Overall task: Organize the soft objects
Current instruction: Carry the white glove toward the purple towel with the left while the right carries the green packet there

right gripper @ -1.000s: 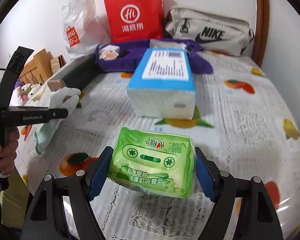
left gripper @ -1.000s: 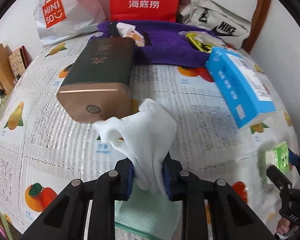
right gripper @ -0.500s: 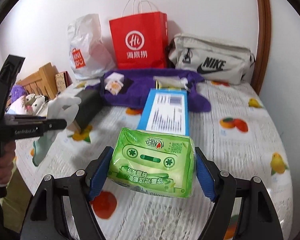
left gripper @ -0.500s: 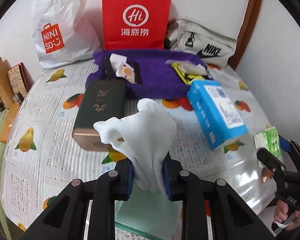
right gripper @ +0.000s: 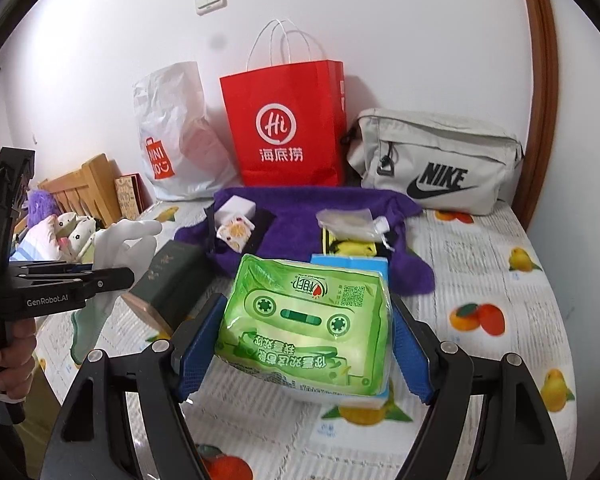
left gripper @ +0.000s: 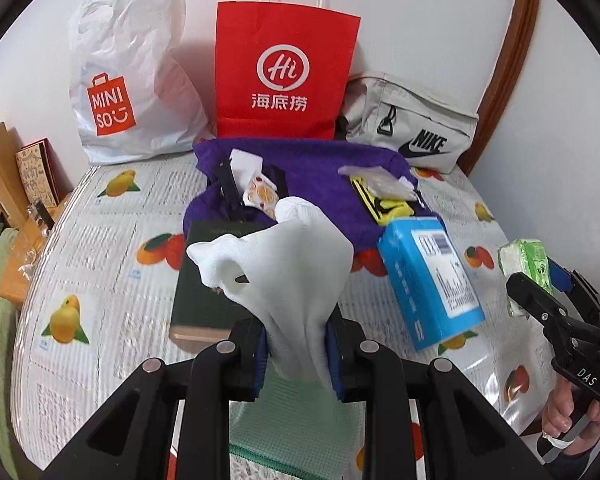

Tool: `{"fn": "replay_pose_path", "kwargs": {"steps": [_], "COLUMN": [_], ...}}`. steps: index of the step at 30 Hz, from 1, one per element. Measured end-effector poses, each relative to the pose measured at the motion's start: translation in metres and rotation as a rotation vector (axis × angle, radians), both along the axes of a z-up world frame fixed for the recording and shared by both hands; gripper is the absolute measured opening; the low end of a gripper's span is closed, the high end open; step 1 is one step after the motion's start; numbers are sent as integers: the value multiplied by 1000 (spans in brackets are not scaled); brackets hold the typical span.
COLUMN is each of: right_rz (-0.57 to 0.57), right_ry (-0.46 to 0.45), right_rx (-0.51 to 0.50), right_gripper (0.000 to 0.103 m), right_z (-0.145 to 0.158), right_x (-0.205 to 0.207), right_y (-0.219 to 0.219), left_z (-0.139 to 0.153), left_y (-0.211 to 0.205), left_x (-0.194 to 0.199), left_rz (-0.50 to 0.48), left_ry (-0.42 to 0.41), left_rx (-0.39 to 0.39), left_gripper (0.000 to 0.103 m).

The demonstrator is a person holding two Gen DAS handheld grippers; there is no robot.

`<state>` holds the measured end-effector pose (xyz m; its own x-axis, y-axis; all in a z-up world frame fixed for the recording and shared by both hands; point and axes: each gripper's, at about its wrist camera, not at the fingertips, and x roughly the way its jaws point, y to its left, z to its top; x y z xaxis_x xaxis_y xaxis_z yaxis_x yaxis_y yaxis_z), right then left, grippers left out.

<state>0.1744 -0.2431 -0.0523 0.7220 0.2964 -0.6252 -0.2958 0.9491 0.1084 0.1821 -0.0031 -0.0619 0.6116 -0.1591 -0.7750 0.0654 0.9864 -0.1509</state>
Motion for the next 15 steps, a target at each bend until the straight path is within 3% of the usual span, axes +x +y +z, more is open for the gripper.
{"fn": "replay_pose_path", "kwargs": {"steps": [15], "right_rz": [6], "right_ry": [-13], "right_rx": [22], "right_gripper": [78], "right_z": [15], "right_x": [44], "right_y": [11], "left_z": [14], "left_y": [12], "left_x": [38], "left_rz": [6], "left_ry": [-21], "left_rx": [9], "left_gripper": [26]}}
